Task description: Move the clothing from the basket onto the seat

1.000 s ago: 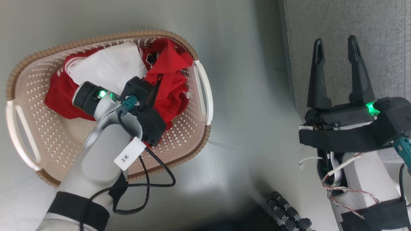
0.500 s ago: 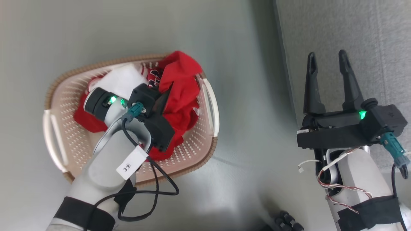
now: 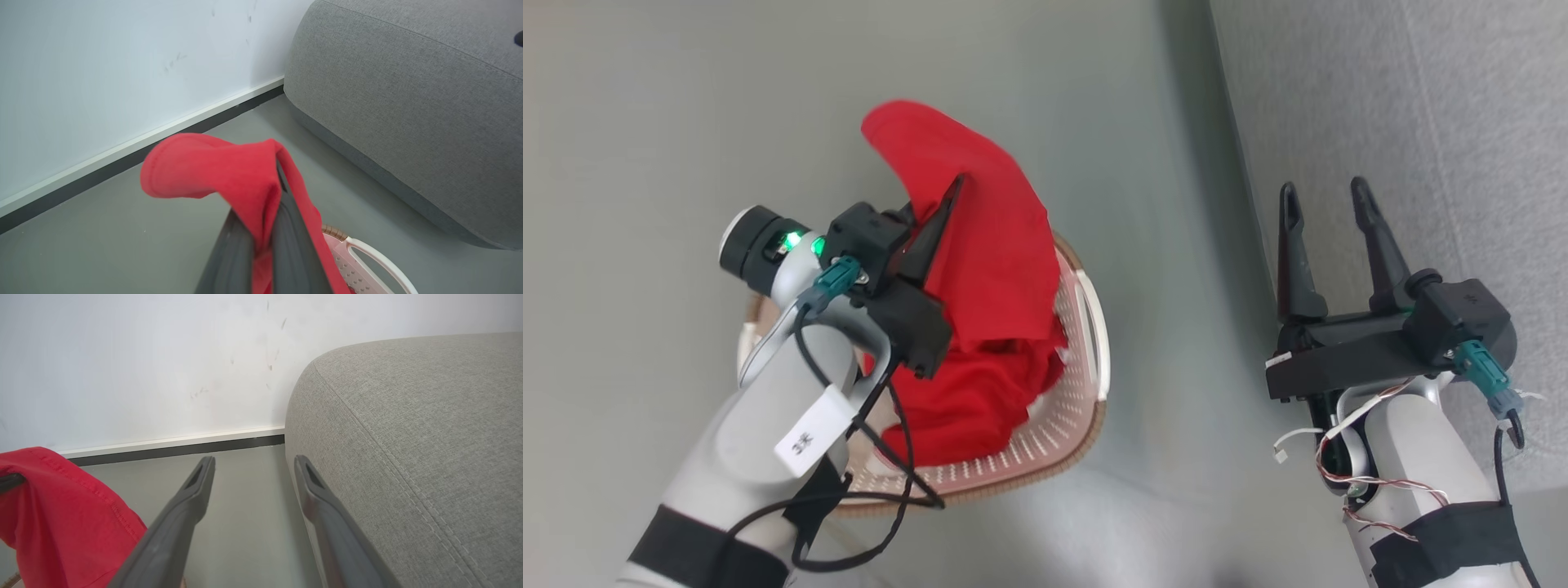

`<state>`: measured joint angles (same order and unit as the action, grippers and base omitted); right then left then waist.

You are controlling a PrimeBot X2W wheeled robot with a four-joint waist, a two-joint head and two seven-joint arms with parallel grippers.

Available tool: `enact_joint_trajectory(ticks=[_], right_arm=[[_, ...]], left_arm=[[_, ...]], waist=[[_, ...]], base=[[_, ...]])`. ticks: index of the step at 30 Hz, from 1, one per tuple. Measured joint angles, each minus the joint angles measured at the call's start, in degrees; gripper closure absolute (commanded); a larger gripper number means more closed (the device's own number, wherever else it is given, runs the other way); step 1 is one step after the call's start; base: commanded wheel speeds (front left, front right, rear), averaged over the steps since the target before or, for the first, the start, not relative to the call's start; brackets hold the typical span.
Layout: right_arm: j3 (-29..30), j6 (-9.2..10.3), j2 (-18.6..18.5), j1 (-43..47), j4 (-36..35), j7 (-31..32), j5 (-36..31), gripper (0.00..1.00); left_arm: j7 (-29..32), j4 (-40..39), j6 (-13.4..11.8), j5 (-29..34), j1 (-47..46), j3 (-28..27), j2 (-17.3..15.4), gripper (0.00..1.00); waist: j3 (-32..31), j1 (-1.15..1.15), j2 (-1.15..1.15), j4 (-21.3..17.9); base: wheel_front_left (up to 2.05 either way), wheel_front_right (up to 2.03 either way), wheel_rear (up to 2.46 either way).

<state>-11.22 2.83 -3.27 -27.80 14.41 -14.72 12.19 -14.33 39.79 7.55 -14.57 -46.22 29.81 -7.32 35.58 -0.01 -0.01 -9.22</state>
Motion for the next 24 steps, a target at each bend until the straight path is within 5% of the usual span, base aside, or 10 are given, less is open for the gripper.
enact_joint_trajectory(ticks=[24], right_arm=[[-3.25,-3.57,0.01,3.99,11.48,0.01,2.16,0.0]], left_arm=[[-0.14,-7.15,0.0,-6.87,5.61,4.41,-4.93,1.0]], waist=[[-22.44,0.0,0.0,4.15]], base=[[0.0,0.0,0.0]])
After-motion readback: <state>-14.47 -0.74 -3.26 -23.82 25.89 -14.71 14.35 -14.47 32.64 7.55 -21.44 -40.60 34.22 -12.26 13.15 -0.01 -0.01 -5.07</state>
